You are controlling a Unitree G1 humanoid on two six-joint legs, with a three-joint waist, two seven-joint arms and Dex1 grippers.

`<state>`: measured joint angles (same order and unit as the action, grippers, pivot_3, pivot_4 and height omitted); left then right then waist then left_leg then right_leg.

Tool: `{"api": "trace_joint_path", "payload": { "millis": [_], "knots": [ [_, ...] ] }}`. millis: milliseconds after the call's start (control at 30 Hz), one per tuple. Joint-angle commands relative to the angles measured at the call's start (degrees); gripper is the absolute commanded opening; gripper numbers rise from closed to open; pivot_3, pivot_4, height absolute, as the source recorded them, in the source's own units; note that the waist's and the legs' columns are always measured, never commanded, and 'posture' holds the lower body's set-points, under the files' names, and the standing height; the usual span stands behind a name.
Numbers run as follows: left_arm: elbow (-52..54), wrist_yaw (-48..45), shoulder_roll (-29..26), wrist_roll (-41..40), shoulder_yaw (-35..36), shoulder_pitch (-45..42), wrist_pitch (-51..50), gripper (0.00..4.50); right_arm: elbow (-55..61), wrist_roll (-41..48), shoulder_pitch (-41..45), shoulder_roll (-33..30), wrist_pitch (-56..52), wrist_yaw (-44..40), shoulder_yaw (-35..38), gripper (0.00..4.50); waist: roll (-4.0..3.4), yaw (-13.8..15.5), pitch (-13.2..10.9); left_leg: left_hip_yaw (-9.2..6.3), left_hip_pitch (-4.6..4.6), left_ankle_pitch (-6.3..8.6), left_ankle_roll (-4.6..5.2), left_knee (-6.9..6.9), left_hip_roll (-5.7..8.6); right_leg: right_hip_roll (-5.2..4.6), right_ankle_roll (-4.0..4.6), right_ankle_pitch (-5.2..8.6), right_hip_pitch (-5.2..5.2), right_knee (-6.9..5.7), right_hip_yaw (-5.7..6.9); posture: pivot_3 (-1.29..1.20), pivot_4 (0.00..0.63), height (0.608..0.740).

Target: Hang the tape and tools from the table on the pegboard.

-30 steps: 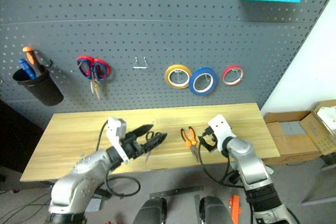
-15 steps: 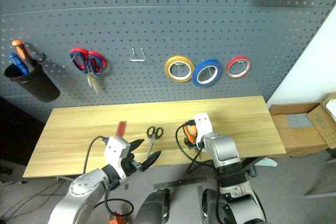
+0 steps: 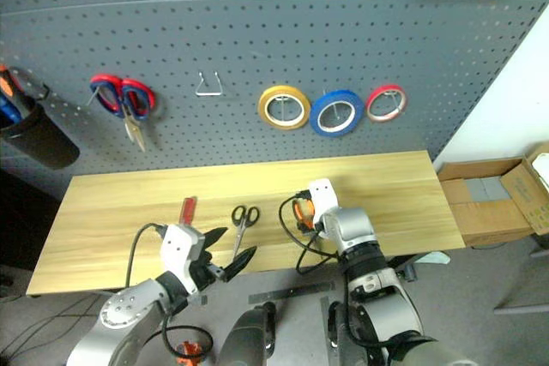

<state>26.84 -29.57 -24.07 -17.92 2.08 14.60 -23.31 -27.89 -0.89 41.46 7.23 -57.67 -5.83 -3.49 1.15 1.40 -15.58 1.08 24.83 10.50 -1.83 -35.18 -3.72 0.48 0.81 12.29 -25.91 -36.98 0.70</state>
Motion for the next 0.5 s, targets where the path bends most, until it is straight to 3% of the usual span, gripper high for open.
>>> {"api": "trace_joint_path", "payload": {
  "millis": [33,500],
  "knots": [
    [3.1,-0.2,-0.2,-0.8,0.7,1.5,0.8,4.50,-2.2,0.7,1.8,1.8,2.3,0.9,0.0,4.47,0.02,0.0,-0.1,0.04,0.00,0.00,0.00,0.04,0.01,0.00,0.00,0.01,-0.03,0.00,-0.03,0.17,0.328,0.740],
    [3.7,-0.8,-1.0,-1.7,2.1,1.9,0.5,4.50,-11.4,0.1,5.5,2.1,8.2,1.3,-2.3,4.47,0.22,0.0,-0.4,0.14,-0.02,0.00,0.00,0.15,-0.04,-0.03,0.30,0.20,-0.12,0.02,-0.08,0.19,0.330,0.740]
  ]
}}
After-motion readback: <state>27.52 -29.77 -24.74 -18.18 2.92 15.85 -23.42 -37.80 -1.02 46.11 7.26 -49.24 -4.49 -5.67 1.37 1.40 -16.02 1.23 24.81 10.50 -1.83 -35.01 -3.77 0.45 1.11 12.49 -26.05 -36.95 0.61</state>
